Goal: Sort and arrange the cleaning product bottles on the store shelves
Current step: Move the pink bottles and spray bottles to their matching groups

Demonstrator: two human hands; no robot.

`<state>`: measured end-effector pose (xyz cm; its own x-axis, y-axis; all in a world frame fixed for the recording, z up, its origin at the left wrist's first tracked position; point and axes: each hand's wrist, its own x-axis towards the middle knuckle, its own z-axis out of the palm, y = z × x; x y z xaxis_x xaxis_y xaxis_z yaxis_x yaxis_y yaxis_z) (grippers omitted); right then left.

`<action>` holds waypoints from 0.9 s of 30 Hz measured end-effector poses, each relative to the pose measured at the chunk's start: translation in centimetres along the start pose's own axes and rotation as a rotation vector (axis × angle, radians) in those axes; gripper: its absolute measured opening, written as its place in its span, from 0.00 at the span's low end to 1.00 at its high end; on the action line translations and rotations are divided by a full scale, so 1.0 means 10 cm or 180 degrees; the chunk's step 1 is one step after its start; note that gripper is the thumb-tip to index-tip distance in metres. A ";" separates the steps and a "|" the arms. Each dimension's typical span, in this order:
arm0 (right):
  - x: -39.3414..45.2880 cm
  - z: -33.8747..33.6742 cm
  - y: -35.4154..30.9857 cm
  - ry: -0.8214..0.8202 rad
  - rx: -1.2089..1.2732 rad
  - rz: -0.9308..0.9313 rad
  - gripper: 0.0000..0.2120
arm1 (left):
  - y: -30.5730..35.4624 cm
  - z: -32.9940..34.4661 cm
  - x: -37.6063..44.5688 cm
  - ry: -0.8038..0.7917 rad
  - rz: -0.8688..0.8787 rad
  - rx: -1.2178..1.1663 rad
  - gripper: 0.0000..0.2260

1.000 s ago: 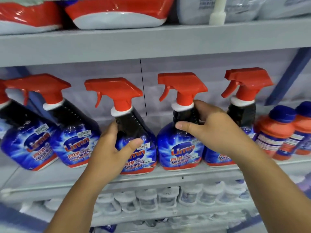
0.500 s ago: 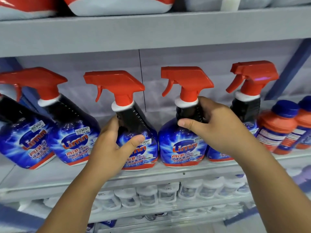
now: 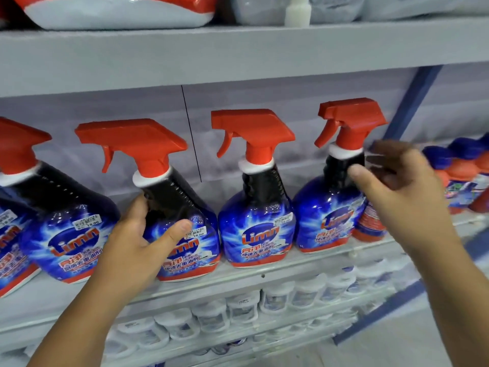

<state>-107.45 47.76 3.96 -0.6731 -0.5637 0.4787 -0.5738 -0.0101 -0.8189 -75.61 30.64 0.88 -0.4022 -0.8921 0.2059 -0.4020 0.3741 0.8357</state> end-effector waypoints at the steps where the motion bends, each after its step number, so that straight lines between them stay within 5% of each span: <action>1: 0.05 0.03 0.06 -0.0323 -0.0050 0.0075 0.24 | 0.03 0.01 0.00 0.0004 0.0005 -0.0006 0.14; 3: 0.09 0.12 0.12 -0.0741 -0.0318 0.0067 0.22 | 0.05 0.02 -0.01 -0.0031 0.0055 0.0023 0.13; 27: 0.14 0.17 0.18 -0.0648 -0.0683 -0.0122 0.21 | 0.10 0.11 -0.15 0.0199 -0.0068 0.0096 0.13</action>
<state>-108.59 45.53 2.57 -0.5541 -0.7204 0.4170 -0.6972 0.1280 -0.7053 -76.34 32.61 0.85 -0.3414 -0.9137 0.2204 -0.4350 0.3615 0.8247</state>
